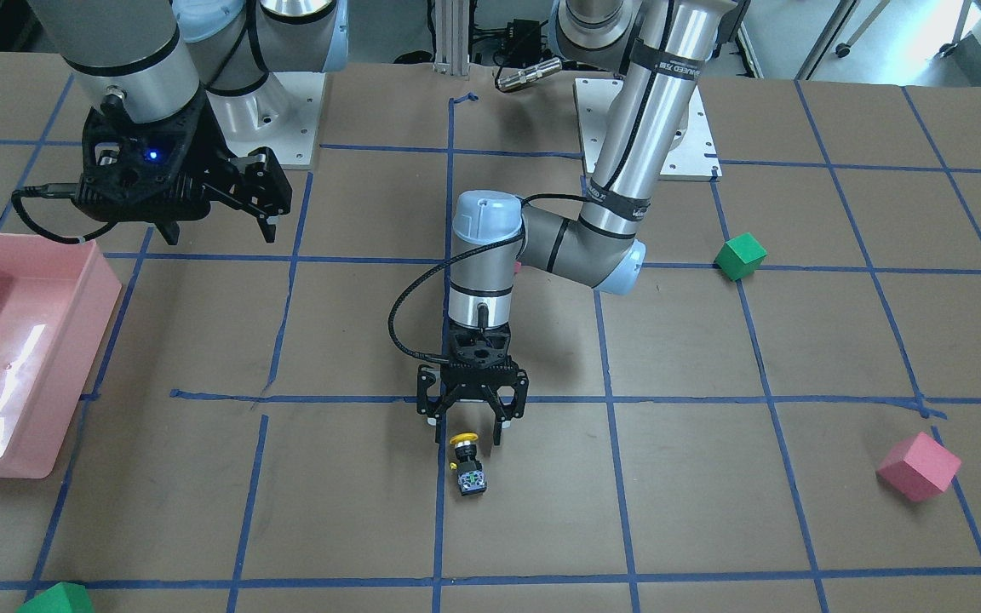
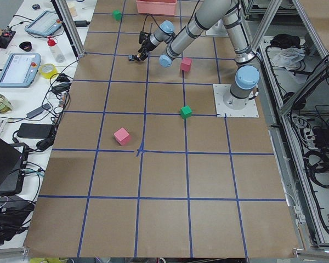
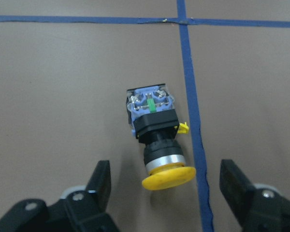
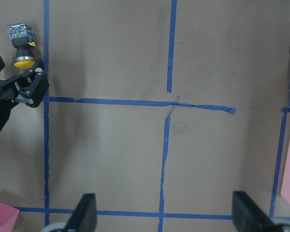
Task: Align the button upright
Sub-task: 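Reach the left gripper to the lying button and grasp its body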
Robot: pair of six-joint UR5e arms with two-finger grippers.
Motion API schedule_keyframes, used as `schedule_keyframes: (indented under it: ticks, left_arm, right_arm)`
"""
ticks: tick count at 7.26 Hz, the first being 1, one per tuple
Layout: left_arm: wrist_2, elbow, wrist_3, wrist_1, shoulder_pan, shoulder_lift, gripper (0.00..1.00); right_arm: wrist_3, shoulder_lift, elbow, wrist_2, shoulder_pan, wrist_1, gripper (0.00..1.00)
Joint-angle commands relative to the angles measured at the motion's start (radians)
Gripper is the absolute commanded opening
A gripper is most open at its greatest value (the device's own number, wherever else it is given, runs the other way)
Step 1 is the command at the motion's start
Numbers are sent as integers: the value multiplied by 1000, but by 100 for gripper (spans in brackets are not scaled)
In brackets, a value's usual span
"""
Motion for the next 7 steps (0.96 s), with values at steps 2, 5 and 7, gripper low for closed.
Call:
schedule_keyframes:
  ticks: [2, 5, 7]
  left_arm:
    - [2, 18, 0, 1, 0, -13, 76]
    - [4, 17, 1, 2, 0, -16, 61]
    - [17, 15, 4, 2, 0, -15, 47]
  right_arm:
    - [0, 0, 1, -1, 0, -1, 100]
    - [0, 0, 1, 1, 0, -2, 100]
    - [0, 0, 2, -1, 0, -2, 100]
